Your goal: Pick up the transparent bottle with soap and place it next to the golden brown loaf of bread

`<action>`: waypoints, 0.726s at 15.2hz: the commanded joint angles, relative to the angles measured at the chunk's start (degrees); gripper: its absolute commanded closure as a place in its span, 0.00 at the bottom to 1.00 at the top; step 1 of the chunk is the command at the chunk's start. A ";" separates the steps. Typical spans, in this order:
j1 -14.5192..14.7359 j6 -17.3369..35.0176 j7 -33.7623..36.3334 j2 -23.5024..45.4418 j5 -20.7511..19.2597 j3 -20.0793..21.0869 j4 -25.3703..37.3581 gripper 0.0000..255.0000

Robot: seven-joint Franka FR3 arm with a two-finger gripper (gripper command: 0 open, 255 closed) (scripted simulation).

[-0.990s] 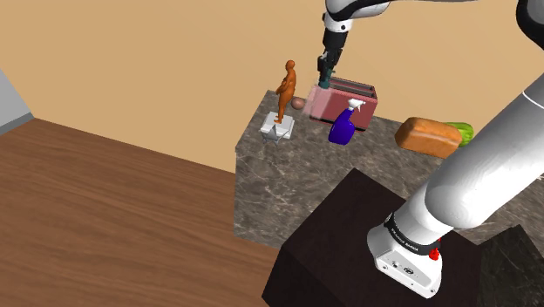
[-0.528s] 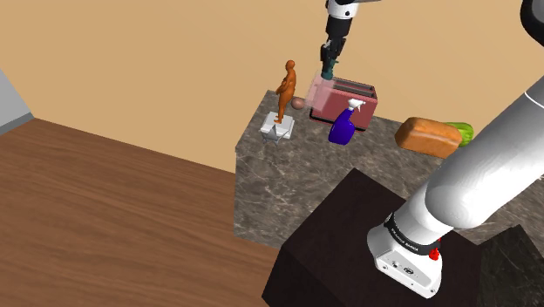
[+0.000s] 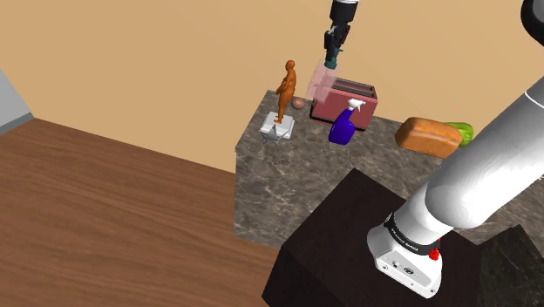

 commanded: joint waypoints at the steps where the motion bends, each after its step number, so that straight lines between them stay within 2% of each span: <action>1: -0.47 -0.40 -0.93 -1.27 -0.34 -0.49 -0.74 1.00; 11: -5.83 1.21 -11.24 -10.85 -4.16 -6.80 -10.20 1.00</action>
